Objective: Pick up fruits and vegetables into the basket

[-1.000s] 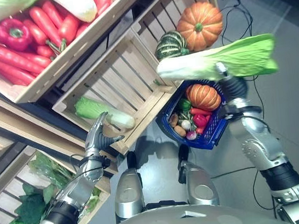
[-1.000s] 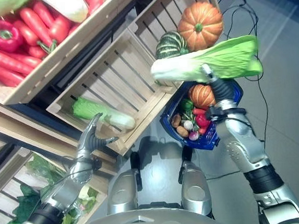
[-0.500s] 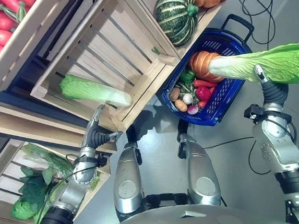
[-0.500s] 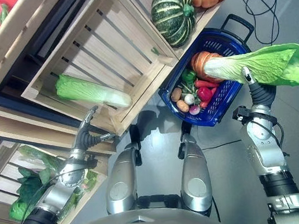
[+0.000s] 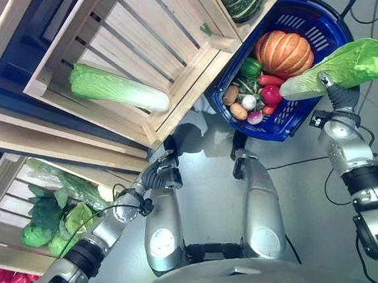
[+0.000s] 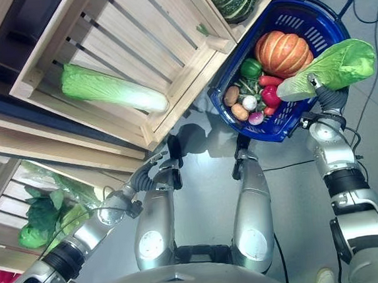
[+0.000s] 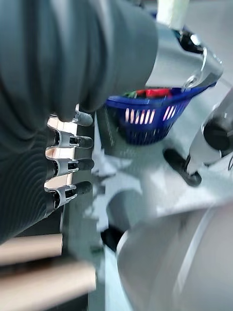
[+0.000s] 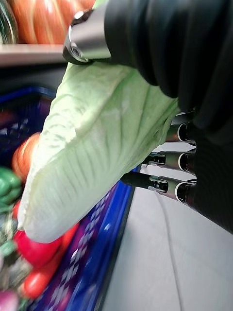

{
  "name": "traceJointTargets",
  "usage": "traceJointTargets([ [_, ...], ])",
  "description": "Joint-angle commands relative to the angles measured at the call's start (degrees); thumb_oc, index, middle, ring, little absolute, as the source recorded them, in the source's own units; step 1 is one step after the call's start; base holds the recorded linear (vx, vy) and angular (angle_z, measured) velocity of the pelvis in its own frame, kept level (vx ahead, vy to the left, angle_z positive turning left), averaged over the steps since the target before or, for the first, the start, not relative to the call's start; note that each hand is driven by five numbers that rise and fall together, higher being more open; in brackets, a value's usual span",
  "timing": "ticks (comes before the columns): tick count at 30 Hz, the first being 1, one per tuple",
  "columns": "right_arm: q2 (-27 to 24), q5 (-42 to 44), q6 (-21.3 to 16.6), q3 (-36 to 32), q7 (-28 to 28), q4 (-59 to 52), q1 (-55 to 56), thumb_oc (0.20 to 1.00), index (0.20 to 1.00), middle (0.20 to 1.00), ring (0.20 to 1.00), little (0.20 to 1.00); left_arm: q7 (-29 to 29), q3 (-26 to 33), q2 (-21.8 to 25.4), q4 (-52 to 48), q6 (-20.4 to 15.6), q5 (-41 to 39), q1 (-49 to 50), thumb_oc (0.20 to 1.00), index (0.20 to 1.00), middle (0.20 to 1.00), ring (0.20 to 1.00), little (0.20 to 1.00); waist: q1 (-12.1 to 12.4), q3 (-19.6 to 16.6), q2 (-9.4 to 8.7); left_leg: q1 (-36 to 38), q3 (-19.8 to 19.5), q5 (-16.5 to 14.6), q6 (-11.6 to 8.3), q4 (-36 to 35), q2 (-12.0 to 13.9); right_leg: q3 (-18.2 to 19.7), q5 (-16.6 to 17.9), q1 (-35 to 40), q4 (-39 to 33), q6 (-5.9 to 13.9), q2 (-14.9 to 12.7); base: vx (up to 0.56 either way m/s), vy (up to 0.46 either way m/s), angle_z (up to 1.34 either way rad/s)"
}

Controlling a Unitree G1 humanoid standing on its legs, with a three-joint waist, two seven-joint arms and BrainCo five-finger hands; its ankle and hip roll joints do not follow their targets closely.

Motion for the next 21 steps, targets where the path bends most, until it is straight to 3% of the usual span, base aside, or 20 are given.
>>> traceJointTargets([
  [1,-5.7,6.95,-0.18,0.39,5.14,2.97,-2.11,0.2,0.2,0.2,0.2,0.2,-0.32,-1.97,-0.44,-2.9,-1.87,-2.14,2.39,1.0,1.0,1.0,1.0,1.0,0.39,-2.57,3.69,-3.43,0.51,-3.77,1.55,2.15,0.48,-1.6,-9.29,0.47,7.06,1.75,0.26,-0.02,-0.032,0.11],
  [3,-5.9,12.09,1.54,0.88,9.48,10.35,-6.04,0.2,0.2,0.2,0.2,0.2,-0.12,-2.89,-0.36,-2.84,-2.42,-1.93,1.83,1.0,1.0,1.0,1.0,1.0,1.47,-2.57,4.74,-5.23,0.32,-3.48,1.74,2.49,0.12,-1.8,-9.64,-1.81,8.69,1.58,-0.4,-0.04,-0.051,0.09],
  [9,-7.05,11.02,4.6,2.32,15.74,21.27,-11.98,0.2,0.2,0.2,0.2,0.2,1.78,-5.0,0.09,-3.49,-3.93,-0.16,0.89,1.0,1.0,1.0,1.0,1.0,3.14,-2.57,6.25,-8.64,0.1,-3.48,2.52,3.83,-0.75,-1.97,-10.12,-5.92,11.56,1.34,-1.57,-0.02,-0.042,0.12],
  [15,-7.88,10.29,11.81,4.87,24.76,30.96,-15.41,0.2,0.2,0.2,0.2,0.2,4.88,-7.1,1.07,-4.38,-5.23,3.2,-0.49,1.0,1.0,1.0,1.0,1.0,4.37,-2.57,7.25,-13.09,-0.43,-4.07,3.49,6.06,-1.38,-1.96,-10.42,-10.49,13.97,0.82,-1.87,0.01,-0.05,0.07],
  [21,-7.71,7.02,14.15,5.6,23.0,34.39,-16.73,0.2,0.2,0.2,0.2,0.2,11.02,-7.57,1.67,-5.2,-7.45,7.38,-2.2,1.0,1.0,1.0,1.0,1.0,5.04,-2.57,7.77,-16.49,-1.1,-4.88,4.34,8.41,-1.7,-1.43,-10.56,-14.19,16.2,0.7,-2.2,0.02,-0.039,0.09],
])
